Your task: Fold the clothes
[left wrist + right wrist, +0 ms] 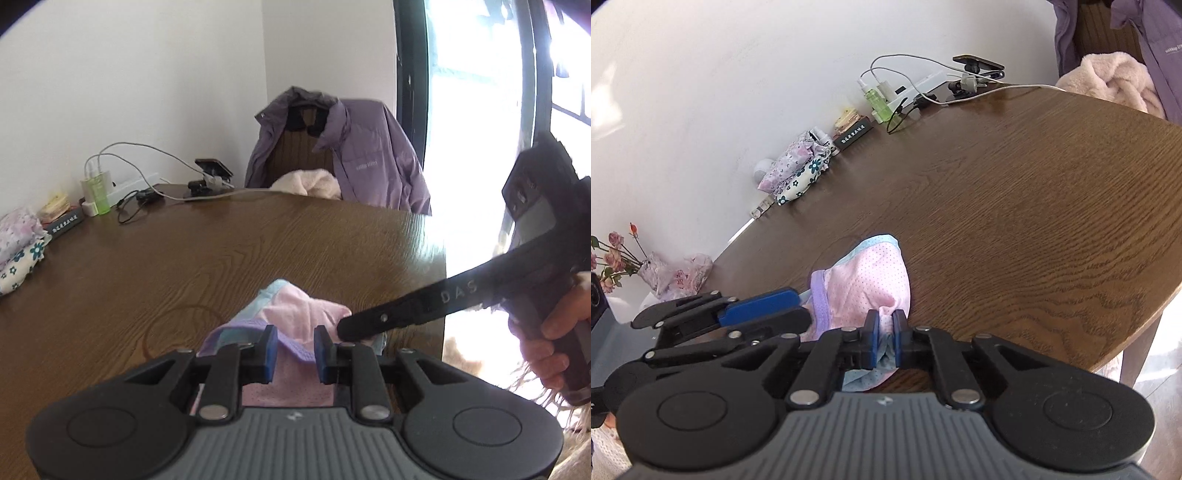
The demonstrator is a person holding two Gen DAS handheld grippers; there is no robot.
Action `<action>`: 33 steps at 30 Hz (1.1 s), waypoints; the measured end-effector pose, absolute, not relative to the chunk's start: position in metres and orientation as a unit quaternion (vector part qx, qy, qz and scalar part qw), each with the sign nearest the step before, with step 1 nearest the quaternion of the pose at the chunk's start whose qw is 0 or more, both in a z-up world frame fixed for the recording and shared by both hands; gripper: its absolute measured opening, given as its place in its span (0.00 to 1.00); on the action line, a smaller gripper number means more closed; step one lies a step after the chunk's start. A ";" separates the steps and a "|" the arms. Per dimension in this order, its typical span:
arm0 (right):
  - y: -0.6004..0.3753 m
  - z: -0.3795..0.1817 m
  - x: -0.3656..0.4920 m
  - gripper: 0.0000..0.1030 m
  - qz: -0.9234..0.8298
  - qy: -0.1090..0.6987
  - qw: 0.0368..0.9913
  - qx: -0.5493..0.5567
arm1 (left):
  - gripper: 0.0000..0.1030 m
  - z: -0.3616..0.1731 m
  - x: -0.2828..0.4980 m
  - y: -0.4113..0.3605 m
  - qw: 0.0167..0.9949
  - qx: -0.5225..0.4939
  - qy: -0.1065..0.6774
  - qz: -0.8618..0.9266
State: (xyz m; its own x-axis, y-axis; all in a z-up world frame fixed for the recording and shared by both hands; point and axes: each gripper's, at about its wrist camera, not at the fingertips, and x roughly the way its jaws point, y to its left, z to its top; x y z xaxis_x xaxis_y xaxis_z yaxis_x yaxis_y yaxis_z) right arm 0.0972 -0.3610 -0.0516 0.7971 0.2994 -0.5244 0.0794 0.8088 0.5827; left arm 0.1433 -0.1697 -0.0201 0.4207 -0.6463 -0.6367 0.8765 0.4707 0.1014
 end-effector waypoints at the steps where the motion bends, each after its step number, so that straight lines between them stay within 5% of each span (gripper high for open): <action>1: -0.361 -0.051 0.097 0.09 0.065 0.311 0.899 0.302 | 0.06 -0.027 0.144 -0.173 0.813 0.227 0.272 -0.462; 6: -0.367 -0.053 0.092 0.25 0.066 0.306 0.897 0.313 | 0.06 -0.033 0.151 -0.162 0.817 0.189 0.287 -0.464; 11: -0.368 -0.055 0.091 0.26 0.070 0.305 0.892 0.327 | 0.06 -0.036 0.152 -0.156 0.823 0.165 0.288 -0.462; 13: -0.361 -0.054 0.094 0.24 0.072 0.308 0.892 0.324 | 0.06 -0.033 0.152 -0.152 0.826 0.156 0.286 -0.461; 16: -0.356 -0.049 0.096 0.05 0.073 0.308 0.903 0.290 | 0.12 -0.029 0.152 -0.147 0.830 0.143 0.283 -0.458; 19: -0.359 -0.040 0.097 0.05 0.075 0.297 0.916 0.261 | 0.18 -0.018 0.154 -0.131 0.840 0.132 0.280 -0.446; 33: -0.294 0.030 0.111 0.04 0.157 0.233 0.959 -0.024 | 0.14 -0.029 0.151 -0.133 0.835 0.164 0.288 -0.439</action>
